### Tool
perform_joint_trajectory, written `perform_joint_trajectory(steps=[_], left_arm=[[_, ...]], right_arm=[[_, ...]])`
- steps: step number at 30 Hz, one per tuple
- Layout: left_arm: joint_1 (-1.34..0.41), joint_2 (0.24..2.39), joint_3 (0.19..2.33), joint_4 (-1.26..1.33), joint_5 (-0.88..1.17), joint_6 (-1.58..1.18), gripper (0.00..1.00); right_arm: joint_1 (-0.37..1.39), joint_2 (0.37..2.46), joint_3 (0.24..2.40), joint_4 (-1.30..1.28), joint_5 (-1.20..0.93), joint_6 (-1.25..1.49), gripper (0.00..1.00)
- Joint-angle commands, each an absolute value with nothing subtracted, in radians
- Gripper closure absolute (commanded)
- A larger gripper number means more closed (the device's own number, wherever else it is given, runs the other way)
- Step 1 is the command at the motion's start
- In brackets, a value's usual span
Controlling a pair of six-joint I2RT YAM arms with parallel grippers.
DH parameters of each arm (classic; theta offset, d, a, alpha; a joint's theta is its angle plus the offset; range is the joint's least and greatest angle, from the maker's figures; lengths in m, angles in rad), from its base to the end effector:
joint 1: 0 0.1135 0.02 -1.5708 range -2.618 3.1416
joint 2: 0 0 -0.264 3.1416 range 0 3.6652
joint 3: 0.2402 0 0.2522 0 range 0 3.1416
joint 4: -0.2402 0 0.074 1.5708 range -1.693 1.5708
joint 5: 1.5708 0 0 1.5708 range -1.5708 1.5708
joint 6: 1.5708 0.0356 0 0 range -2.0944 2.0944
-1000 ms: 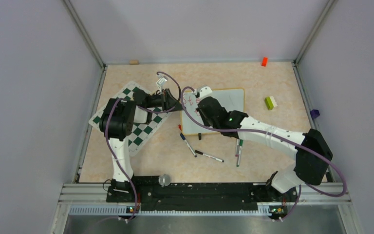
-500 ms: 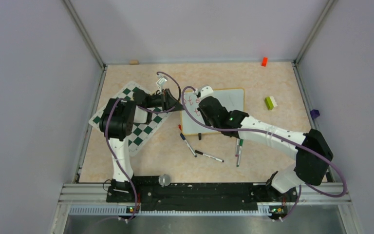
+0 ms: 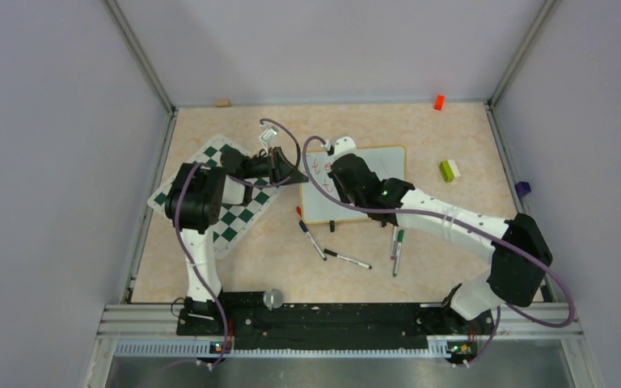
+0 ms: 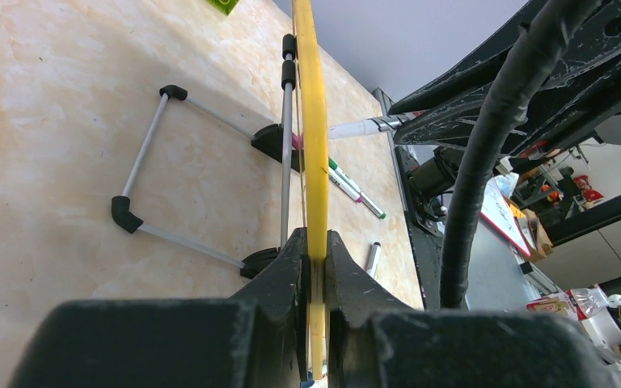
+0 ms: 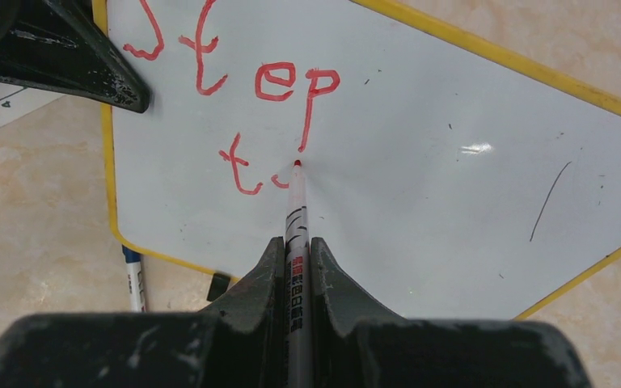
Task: Write a sentence on the whiteboard
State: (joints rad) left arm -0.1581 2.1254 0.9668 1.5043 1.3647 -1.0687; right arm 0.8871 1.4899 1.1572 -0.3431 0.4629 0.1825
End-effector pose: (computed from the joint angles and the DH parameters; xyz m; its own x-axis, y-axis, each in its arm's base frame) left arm 0.3783 -0.0956 0.1651 -0.6644 -0.0757 -0.7435 0.7465 -0.0193 -0.6651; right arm 0.2223 0.2476 0.2871 -0.4745 -0.3253 -0.8179 -0.3940 0.9094 -0.1331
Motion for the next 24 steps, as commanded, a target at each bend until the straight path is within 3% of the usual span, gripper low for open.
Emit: perform_joint_trajectory(steps=[1, 24], left_arm=[[-0.164, 2.098, 0.988, 1.62, 1.371, -1.084, 1.0], [-0.165, 2.097, 0.989, 1.62, 1.371, -1.085, 1.0]], right_arm=[[0.878, 1.507, 1.213, -0.314, 0.469, 0.169, 1.0], [0.878, 1.477, 1.147, -0.351, 0.403, 0.176, 1.0]])
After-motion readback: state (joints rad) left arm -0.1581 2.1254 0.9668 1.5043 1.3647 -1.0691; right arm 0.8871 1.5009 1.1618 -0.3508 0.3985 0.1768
